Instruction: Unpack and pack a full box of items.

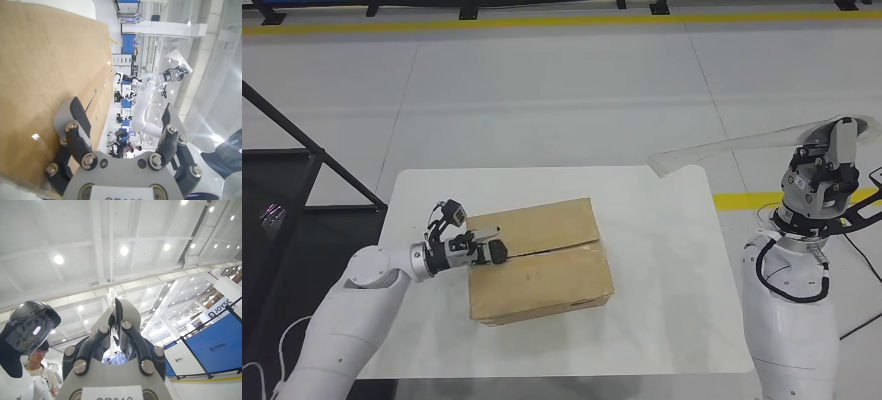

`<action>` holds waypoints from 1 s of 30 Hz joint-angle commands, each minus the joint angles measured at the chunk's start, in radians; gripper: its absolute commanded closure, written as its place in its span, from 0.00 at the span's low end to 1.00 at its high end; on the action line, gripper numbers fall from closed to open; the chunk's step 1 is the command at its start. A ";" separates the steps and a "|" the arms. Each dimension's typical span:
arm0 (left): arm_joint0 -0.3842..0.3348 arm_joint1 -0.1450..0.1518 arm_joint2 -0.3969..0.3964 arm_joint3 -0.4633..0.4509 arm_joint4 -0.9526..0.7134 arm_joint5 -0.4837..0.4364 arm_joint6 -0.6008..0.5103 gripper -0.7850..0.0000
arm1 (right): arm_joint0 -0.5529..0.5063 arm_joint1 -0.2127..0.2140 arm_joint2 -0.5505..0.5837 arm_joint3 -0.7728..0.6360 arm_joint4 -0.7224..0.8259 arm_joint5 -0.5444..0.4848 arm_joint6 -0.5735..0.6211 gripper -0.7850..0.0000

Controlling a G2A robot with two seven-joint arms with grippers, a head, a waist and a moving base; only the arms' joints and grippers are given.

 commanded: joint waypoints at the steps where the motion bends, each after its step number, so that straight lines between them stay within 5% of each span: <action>1: 0.021 0.006 -0.013 -0.055 -0.016 -0.001 -0.062 0.00 | 0.000 0.000 0.000 0.000 0.000 0.000 0.000 1.00; 9: 0.099 0.029 -0.043 -0.216 0.039 0.027 -0.139 0.00 | 0.000 0.000 0.000 0.000 0.000 0.000 0.000 1.00; 18: 0.105 0.030 -0.050 -0.224 0.030 0.024 -0.124 0.00 | 0.000 0.000 0.000 0.000 0.000 0.000 0.000 1.00; 30: 0.258 0.052 -0.036 -0.420 0.033 0.075 -0.262 0.00 | 0.000 0.000 0.000 0.000 0.000 0.000 0.000 1.00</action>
